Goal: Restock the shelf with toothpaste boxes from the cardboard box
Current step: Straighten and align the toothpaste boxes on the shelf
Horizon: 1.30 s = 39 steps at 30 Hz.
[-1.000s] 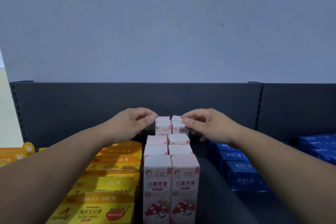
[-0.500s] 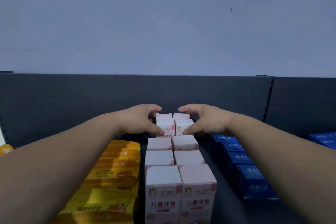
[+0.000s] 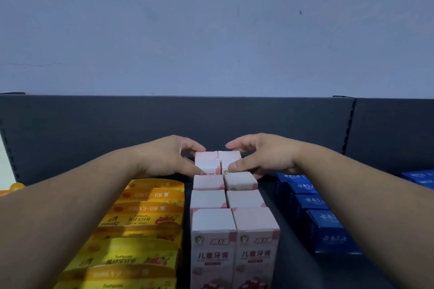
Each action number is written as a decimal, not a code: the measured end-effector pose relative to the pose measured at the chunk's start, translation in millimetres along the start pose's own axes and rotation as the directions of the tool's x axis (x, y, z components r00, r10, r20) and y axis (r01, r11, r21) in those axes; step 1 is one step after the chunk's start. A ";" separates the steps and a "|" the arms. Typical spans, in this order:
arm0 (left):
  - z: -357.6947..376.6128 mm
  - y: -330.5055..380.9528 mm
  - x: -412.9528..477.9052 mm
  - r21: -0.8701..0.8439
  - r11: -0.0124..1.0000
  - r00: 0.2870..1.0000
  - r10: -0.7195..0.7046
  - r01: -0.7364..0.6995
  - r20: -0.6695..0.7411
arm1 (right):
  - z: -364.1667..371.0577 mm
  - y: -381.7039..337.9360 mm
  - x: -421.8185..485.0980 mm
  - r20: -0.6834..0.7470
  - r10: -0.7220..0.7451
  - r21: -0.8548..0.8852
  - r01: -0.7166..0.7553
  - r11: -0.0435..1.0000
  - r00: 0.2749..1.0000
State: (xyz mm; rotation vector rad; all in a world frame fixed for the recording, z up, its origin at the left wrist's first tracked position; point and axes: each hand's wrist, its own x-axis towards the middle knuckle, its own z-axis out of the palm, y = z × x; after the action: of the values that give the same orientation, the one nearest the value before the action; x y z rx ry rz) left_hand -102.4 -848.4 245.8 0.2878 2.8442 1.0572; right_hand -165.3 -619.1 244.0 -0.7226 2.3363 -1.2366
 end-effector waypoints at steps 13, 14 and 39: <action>-0.6 2.2 -16.9 -0.091 0.996 0.998 -0.019 0.024 0.063 | 9.4 -1.6 -16.4 0.060 0.061 -0.026 -0.059 0.998 0.996; 0.5 1.0 -17.0 -0.115 0.993 0.998 -0.025 0.030 0.052 | 10.6 -2.3 -17.7 0.059 0.062 -0.034 -0.060 0.998 0.996; 12.9 21.1 4.7 0.138 0.990 0.999 -0.031 0.034 -0.022 | -11.4 5.5 -14.4 -0.005 0.022 -0.082 -0.023 0.996 1.000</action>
State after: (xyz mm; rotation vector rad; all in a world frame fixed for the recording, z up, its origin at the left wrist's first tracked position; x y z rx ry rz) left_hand -102.1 -823.6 249.7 0.2416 2.9345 0.8635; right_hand -161.7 -600.4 246.9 -0.7186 2.4042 -1.1393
